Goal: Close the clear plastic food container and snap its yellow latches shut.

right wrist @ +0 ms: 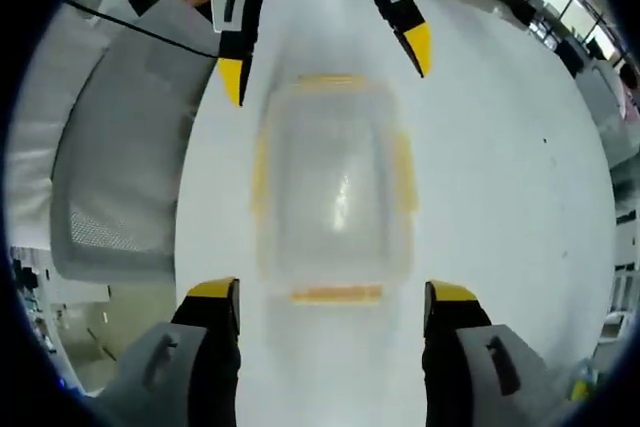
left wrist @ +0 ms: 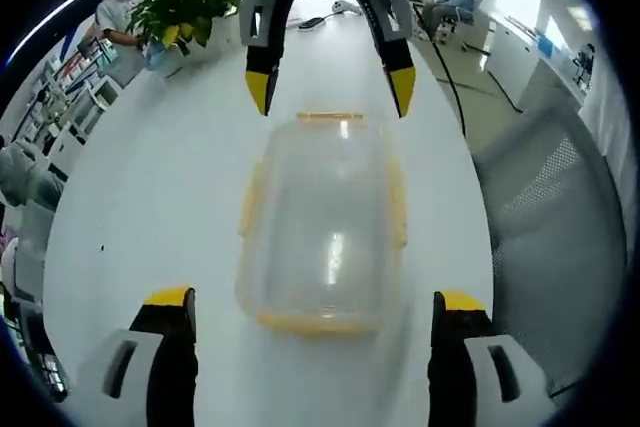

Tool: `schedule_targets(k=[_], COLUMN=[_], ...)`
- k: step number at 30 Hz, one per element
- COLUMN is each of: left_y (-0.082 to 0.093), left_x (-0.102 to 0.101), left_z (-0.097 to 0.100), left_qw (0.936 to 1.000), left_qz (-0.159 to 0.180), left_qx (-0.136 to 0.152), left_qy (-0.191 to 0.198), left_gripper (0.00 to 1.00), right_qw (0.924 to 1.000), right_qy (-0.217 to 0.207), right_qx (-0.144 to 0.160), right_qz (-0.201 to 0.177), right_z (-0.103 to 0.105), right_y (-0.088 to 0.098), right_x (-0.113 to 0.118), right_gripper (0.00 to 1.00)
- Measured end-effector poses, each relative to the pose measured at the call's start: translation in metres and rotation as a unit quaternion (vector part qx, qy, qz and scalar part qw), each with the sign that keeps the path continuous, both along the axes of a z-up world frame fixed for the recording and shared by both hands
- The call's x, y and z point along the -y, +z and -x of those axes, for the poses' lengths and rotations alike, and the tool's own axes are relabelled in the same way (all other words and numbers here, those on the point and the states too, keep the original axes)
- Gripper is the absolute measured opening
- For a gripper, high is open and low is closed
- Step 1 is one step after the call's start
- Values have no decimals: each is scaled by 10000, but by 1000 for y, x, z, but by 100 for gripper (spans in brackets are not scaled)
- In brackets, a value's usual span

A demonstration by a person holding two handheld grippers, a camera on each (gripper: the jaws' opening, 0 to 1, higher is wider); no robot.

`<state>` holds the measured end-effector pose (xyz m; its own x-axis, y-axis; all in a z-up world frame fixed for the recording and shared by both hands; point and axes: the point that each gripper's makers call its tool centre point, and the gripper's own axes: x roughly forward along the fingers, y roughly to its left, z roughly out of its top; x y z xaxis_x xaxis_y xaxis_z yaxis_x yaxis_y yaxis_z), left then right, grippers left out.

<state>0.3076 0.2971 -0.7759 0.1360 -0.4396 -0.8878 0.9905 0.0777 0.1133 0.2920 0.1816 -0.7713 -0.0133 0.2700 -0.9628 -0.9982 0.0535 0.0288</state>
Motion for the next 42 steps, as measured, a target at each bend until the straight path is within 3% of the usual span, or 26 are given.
schedule_targets(k=[3,12,16,17,30,42], left_y=[-7,-12,-13,-14,-16,-16], left_x=[1,8,14,15,14,13], left_z=[-5,-5,1,3,2,1], left_qw=[9993,9992,9987,9987,9982,9986], left_qz=[-293,-314,-332,-337,-476,-367], left_qx=[117,-112,-147,-166,-113,-144], left_qy=[-186,-234,-356,-350,-353,-354], left_gripper=[93,91,72,71,71,71], right_qw=[10000,9999,9999,9999,9999,9999], right_qy=[46,-42,1,34,122,135], right_qx=[50,86,72,83,89,86], right_qz=[-39,-111,-83,-71,-22,7], right_z=[0,-5,-3,-3,-3,-4], right_y=[-4,-12,-16,-18,-18,-19], right_x=[-3,-5,-7,-8,-7,-7], right_gripper=[71,68,68,68,68,68])
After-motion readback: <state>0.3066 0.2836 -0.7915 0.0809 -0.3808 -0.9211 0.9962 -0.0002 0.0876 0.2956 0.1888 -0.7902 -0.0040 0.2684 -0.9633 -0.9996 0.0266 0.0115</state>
